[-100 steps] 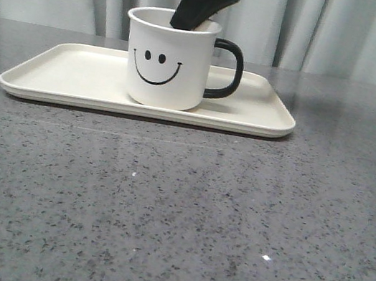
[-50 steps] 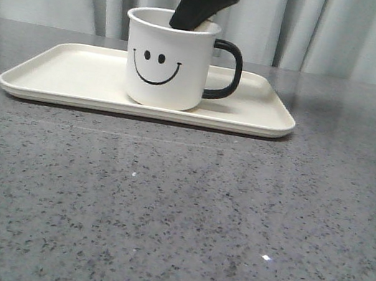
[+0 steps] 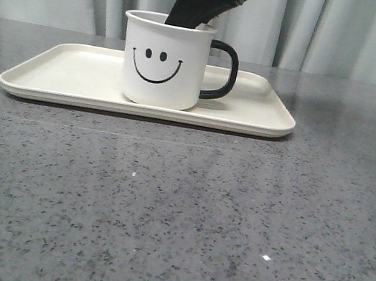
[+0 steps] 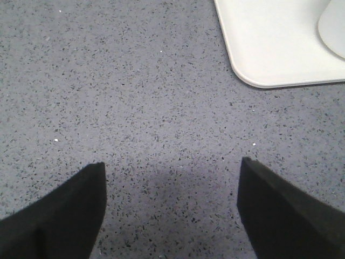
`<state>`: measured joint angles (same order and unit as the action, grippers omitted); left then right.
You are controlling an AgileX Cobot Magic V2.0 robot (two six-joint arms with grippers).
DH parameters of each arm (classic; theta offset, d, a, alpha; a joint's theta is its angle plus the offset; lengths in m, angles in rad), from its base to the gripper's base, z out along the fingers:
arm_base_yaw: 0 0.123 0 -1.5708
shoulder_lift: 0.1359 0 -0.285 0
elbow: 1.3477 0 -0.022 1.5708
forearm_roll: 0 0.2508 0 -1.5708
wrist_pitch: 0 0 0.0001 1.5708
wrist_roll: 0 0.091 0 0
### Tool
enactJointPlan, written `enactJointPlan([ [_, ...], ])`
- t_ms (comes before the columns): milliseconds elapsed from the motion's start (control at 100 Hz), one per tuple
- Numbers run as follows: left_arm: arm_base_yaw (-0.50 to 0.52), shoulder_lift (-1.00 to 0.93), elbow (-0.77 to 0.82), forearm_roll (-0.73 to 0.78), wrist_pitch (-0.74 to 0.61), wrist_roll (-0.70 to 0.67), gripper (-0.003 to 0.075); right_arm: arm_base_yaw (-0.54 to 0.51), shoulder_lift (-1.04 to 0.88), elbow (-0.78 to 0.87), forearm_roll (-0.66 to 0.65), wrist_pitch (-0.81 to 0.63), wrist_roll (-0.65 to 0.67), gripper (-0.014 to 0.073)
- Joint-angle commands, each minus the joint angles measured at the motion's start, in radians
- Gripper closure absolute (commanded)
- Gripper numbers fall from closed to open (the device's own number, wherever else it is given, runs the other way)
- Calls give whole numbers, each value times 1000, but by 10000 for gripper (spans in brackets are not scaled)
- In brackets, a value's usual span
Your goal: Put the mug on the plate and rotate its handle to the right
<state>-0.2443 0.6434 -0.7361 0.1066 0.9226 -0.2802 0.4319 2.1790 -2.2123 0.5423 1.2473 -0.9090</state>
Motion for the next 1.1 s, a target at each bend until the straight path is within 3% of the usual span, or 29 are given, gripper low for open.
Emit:
enactJointPlan([
  [0,2,-1,-29,8,-60,-9,218,-5,-73,-26,41,-24,1,168],
  [620,2,-1,-29,8,-60,-9,218,-5,-368,5,-13,-28,89,162],
  [900,2,-1,-29,8,-60,-9,218,-9,-633,300,-197,-194,131,163],
  [1090,2,-1,-29,8,-60,-9,219,-9,-848,552,-253,-339,159,163],
])
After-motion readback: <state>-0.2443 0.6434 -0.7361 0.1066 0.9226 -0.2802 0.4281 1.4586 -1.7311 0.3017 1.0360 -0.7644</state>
